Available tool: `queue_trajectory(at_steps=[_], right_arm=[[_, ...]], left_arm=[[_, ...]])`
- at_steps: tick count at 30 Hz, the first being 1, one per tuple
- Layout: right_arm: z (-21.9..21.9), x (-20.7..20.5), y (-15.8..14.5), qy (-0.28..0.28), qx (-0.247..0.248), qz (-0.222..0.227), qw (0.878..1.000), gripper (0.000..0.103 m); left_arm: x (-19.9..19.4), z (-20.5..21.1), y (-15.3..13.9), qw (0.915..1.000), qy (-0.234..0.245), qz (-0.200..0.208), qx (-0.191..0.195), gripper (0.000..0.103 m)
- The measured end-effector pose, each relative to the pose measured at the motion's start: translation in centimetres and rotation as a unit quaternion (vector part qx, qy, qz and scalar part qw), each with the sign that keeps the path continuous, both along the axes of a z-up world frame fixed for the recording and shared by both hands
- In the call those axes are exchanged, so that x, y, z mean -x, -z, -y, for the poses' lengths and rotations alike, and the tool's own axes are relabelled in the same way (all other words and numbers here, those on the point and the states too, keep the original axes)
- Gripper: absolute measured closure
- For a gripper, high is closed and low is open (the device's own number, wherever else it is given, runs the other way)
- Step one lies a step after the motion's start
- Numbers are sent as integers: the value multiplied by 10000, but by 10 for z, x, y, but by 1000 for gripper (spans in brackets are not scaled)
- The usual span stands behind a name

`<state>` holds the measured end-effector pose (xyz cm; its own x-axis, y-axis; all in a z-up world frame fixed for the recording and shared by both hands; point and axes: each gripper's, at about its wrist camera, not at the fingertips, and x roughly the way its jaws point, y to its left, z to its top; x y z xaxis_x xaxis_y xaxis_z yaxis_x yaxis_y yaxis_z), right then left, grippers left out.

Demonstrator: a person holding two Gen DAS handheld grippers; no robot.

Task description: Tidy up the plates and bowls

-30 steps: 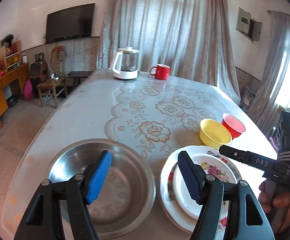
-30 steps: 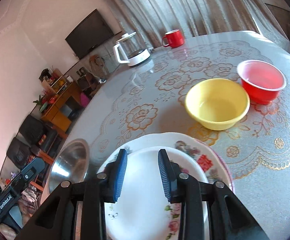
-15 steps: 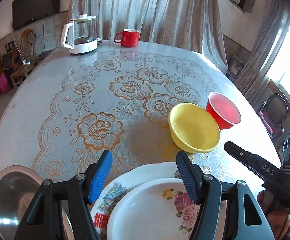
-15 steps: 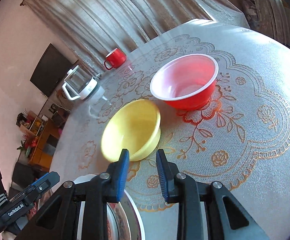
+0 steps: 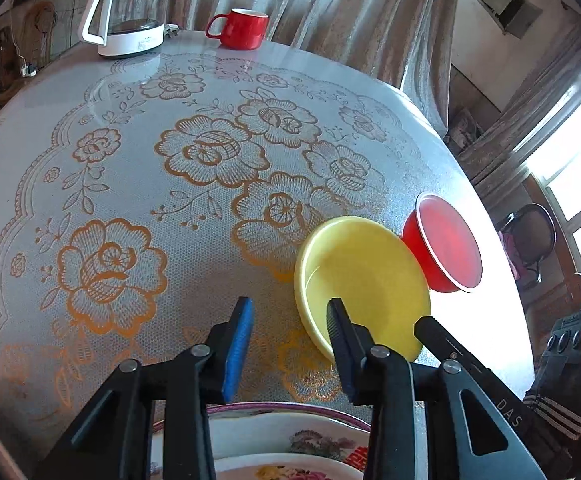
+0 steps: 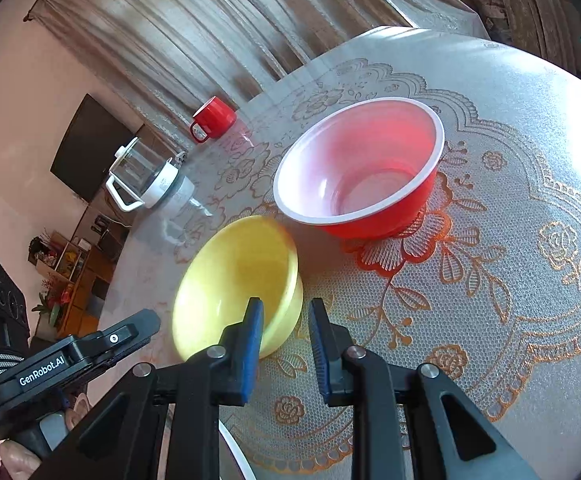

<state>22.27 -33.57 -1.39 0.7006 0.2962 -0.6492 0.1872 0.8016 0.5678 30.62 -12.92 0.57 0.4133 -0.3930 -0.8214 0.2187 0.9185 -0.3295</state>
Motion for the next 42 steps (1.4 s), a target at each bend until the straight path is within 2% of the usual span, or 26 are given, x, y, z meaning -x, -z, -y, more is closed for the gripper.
queue_trajectory(at_steps=[2, 3, 8, 19, 30, 42], right_arm=[[-2, -2, 0, -49, 34, 24, 10000, 86], [-3, -2, -1, -83, 28, 45, 10000, 88], [-4, 0, -4, -73, 129, 55, 9999, 89], [-28, 15, -27, -397, 59, 316, 9987, 89], [-87, 31, -61, -976, 155, 661, 9929, 89], [-166, 48, -69, -1816, 229, 730, 9804, 89]], left_arm=[[-2, 5, 4, 10000, 25, -42, 45, 90], [-1, 7, 4, 10000, 8, -64, 66, 92], [12, 7, -1, 9999, 29, 155, -1, 92], [57, -38, -31, 9973, -343, 611, 223, 91], [106, -103, -67, 9886, -793, 1216, 386, 90], [159, -189, -65, 9787, -1460, 1341, 530, 90]])
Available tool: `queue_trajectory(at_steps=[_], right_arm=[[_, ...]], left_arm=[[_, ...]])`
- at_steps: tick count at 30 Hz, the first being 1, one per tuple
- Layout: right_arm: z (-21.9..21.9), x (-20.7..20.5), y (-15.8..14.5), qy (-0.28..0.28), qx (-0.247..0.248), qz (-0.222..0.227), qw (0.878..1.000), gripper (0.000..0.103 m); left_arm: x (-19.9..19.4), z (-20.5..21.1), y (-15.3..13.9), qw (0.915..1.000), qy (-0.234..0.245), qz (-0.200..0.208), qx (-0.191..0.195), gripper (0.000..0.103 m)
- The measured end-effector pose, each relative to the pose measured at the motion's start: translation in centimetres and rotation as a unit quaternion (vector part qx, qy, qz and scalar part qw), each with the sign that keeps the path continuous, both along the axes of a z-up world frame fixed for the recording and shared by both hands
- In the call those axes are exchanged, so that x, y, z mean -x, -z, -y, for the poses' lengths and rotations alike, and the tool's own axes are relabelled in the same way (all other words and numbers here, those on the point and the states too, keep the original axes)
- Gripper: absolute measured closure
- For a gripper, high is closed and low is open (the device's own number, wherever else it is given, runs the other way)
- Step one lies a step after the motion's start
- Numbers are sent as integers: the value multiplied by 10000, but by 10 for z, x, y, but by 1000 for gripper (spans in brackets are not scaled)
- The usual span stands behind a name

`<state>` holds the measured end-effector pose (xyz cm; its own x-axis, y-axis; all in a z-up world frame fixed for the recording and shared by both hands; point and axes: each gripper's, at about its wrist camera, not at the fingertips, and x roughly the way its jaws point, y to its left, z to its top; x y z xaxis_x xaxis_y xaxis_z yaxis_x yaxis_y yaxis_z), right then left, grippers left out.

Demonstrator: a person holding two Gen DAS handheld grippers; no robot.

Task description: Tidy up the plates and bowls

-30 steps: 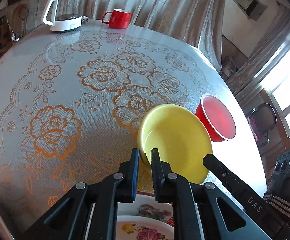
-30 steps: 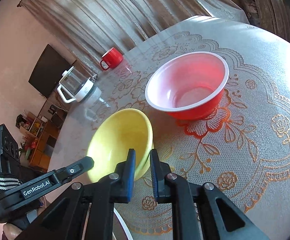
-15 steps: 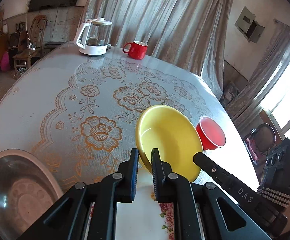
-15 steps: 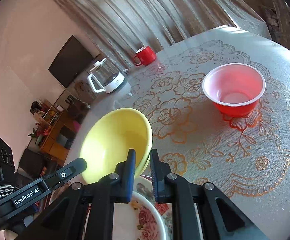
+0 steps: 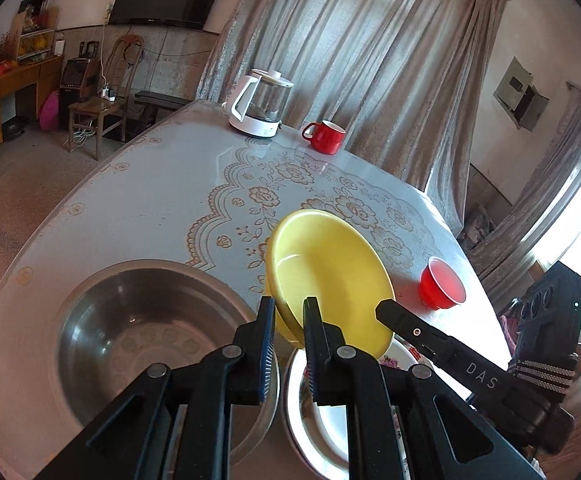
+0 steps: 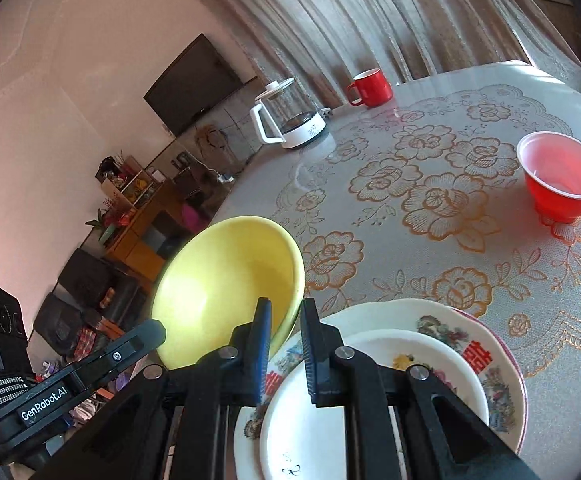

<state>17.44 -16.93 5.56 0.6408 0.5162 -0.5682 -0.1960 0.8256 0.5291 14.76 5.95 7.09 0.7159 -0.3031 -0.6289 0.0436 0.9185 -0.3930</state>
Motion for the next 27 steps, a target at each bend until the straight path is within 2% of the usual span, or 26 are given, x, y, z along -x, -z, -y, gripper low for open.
queue_trajectory(at_steps=[13, 27], right_arm=[[-86, 13, 11, -947, 343, -95, 9949, 89], [-121, 15, 39, -1256, 804, -456, 9878, 89]], left_arm=[[39, -74, 28, 9964, -786, -251, 194, 90], [43, -89, 61, 9928, -1004, -625, 175, 90]])
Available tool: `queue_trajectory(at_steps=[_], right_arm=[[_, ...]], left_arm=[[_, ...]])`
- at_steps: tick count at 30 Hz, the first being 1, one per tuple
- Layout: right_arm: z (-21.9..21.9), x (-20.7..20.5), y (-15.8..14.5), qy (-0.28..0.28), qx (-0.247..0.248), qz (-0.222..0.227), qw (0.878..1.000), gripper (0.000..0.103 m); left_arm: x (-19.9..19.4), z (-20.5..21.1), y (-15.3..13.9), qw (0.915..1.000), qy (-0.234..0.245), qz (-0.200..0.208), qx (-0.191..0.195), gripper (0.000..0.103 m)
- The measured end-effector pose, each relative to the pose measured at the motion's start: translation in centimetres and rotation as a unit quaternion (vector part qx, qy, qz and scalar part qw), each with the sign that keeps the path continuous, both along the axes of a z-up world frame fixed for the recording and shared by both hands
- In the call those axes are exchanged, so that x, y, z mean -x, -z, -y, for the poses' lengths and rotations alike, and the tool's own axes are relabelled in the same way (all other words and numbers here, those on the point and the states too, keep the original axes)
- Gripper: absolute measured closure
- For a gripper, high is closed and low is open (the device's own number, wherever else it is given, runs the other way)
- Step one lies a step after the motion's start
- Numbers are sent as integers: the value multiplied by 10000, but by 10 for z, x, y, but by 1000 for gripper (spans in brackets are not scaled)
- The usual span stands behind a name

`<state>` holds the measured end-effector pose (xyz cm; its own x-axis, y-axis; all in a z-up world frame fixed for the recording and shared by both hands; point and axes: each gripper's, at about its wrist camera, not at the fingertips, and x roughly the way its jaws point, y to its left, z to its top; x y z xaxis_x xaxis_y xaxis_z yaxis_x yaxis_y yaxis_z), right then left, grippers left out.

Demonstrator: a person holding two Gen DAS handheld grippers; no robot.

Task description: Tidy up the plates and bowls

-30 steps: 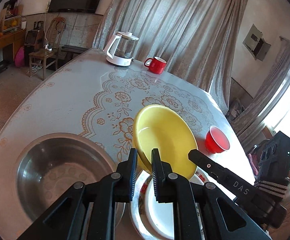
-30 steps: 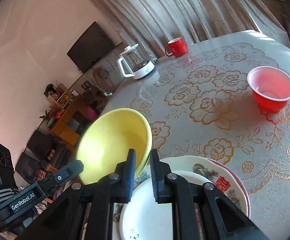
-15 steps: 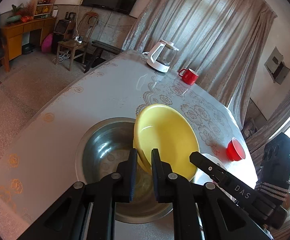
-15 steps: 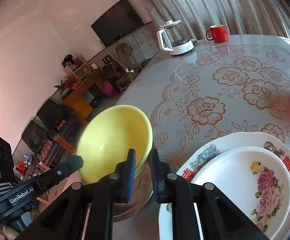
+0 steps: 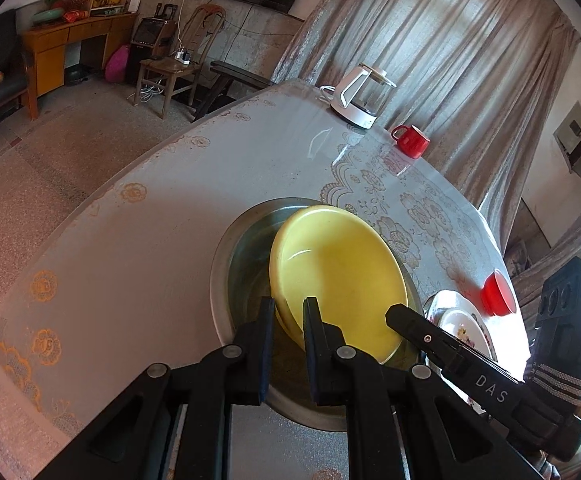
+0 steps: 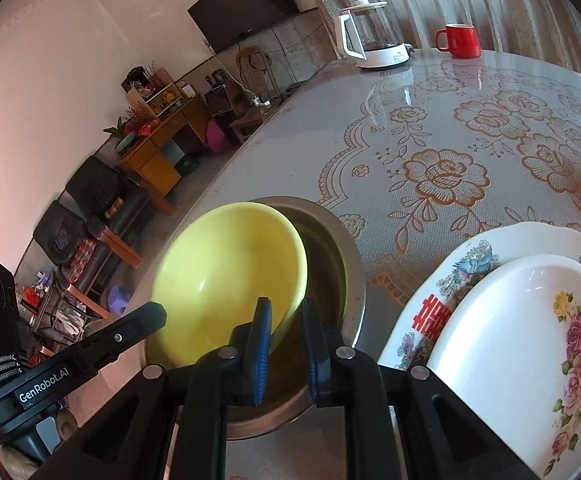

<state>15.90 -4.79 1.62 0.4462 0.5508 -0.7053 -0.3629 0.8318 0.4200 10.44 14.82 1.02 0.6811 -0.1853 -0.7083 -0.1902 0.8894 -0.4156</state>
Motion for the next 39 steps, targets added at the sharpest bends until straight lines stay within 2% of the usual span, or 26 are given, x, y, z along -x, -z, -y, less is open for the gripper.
queue_trajectory(at_steps=[8, 12, 19, 28, 39], right_arm=[[-6, 1, 1, -83, 74, -21, 9999, 86], [-11, 5, 0, -94, 261, 122, 9995, 86], [-9, 8, 0, -90, 287, 198, 9994, 86], [-14, 12, -2, -122, 611, 470, 9969, 83], [-16, 15, 0, -152, 562, 469, 9972, 83]], left_arm=[[2, -4, 5, 10000, -30, -46, -14, 89], [3, -2, 5, 9999, -26, -20, -102, 89], [3, 2, 4, 9996, -31, 0, -266, 89], [4, 6, 5, 9995, 20, 17, -315, 87], [6, 8, 4, 9992, 45, 61, -393, 86]])
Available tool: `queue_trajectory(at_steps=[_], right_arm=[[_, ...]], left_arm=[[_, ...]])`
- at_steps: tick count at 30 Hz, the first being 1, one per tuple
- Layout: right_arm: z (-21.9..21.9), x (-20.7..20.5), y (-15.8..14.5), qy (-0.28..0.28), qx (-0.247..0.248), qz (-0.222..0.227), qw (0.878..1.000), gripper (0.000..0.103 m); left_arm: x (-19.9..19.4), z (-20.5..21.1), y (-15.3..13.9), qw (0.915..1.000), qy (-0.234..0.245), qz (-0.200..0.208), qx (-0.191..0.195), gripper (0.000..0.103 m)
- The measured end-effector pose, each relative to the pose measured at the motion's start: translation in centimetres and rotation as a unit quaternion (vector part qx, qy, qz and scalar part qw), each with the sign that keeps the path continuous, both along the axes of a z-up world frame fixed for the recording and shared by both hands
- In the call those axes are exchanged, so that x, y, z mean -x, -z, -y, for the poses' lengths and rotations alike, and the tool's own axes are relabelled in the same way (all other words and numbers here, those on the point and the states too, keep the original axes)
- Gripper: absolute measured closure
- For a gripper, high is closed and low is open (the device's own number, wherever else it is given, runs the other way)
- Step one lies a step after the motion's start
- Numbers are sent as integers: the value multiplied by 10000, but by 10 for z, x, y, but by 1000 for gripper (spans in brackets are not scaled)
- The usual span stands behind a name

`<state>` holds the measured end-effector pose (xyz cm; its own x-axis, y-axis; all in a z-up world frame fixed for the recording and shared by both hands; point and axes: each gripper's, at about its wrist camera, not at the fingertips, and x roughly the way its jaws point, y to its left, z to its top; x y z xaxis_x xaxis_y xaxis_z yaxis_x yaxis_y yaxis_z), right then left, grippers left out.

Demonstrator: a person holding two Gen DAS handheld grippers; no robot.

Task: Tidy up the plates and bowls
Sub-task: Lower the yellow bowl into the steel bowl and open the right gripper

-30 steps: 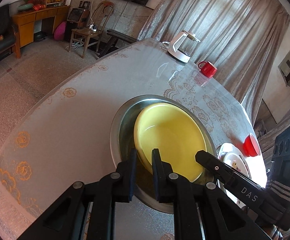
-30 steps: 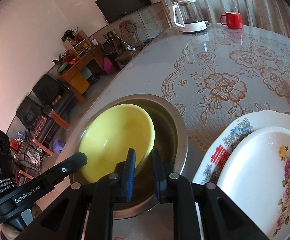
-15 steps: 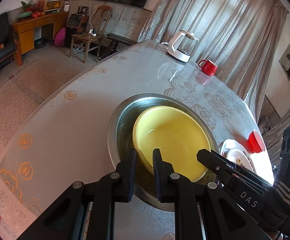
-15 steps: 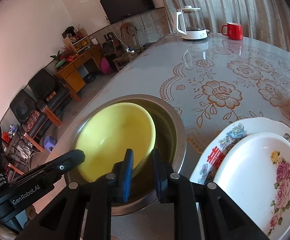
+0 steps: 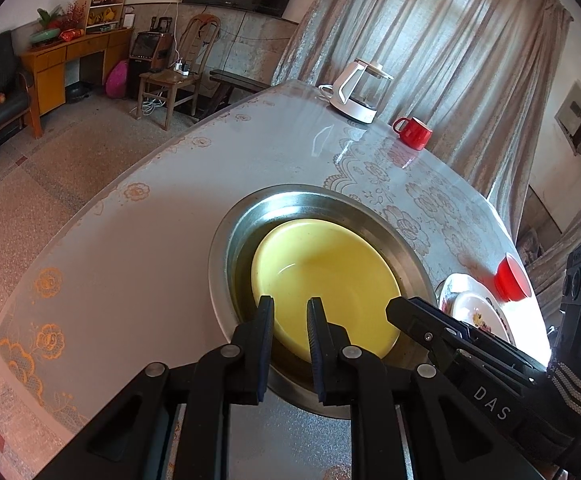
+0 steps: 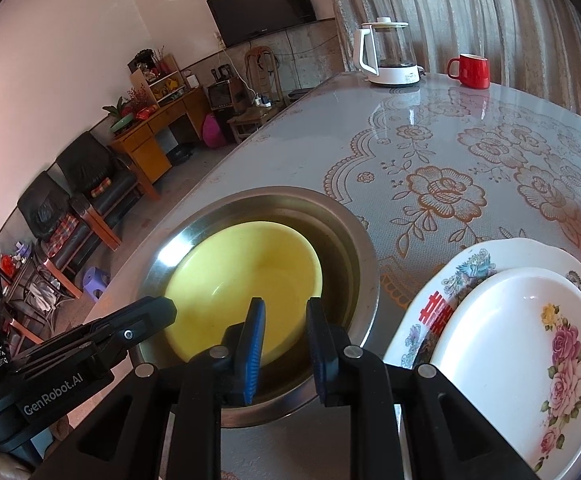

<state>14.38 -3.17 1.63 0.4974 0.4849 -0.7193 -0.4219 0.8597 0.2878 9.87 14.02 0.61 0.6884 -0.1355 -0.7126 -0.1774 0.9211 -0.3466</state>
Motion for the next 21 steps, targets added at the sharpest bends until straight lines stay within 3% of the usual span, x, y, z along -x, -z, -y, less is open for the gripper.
queue_trajectory(at_steps=[6, 11, 15, 21], right_arm=[[0, 2, -1, -14, 2, 16, 10000, 82], [1, 6, -2, -25, -8, 96, 10000, 74], [10, 7, -3, 58, -258, 84, 9996, 74], [27, 10, -11, 299, -455, 183, 9983, 69]], left_arm=[[1, 2, -1, 10000, 16, 72, -50, 80], [4, 3, -2, 9998, 51, 172, 50, 69], [7, 1, -5, 9995, 10, 298, 66, 64], [17, -4, -10, 9975, -306, 607, -211, 54]])
